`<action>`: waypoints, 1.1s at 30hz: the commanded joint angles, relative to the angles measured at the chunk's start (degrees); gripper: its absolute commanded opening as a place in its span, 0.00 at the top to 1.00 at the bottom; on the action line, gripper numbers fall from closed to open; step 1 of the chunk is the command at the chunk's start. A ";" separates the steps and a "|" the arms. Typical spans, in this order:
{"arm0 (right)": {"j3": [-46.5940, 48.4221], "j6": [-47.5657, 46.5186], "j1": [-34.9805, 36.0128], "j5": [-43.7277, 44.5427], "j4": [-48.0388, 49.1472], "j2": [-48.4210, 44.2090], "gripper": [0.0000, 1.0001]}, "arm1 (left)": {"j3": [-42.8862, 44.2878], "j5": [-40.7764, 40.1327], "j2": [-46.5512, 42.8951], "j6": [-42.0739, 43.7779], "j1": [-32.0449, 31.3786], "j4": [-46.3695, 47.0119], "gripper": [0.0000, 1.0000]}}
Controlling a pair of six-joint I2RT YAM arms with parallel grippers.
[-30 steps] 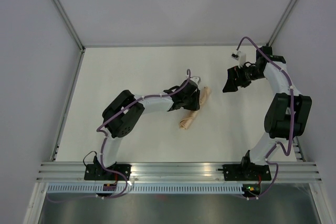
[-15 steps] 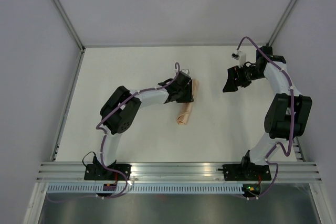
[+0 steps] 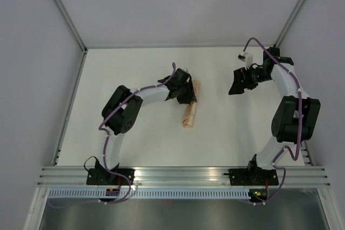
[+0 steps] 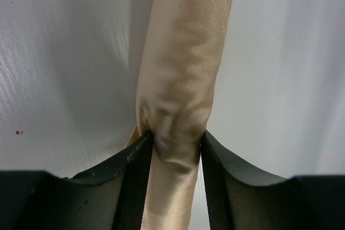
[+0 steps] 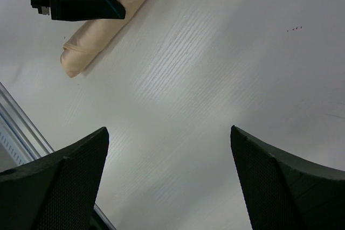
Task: Fold the napkin, place the utensils inside, and roll it up
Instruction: Roll the napkin at the center of the board.
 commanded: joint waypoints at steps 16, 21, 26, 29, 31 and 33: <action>-0.58 -0.60 -0.34 -1.32 -0.14 -0.14 0.02 | -2.40 -2.10 4.22 -5.16 1.65 -15.05 0.50; -1.28 -0.42 -0.34 -1.14 0.56 0.39 0.02 | -2.14 -2.28 3.51 -4.81 1.65 -15.13 0.50; -2.24 -0.60 -0.34 -0.88 1.26 0.30 0.02 | -1.61 -2.55 2.99 -4.37 1.56 -15.05 0.50; -2.77 -0.42 -0.34 -0.61 1.71 0.65 0.02 | -1.44 -2.55 2.64 -4.20 1.56 -15.13 0.50; -2.77 -0.42 -0.25 -0.70 1.71 0.92 0.02 | -1.43 -2.72 2.46 -4.11 1.56 -15.22 0.50; -2.86 -0.51 -0.25 -0.61 1.79 1.09 0.03 | -1.17 -2.90 2.46 -4.02 1.56 -15.31 0.50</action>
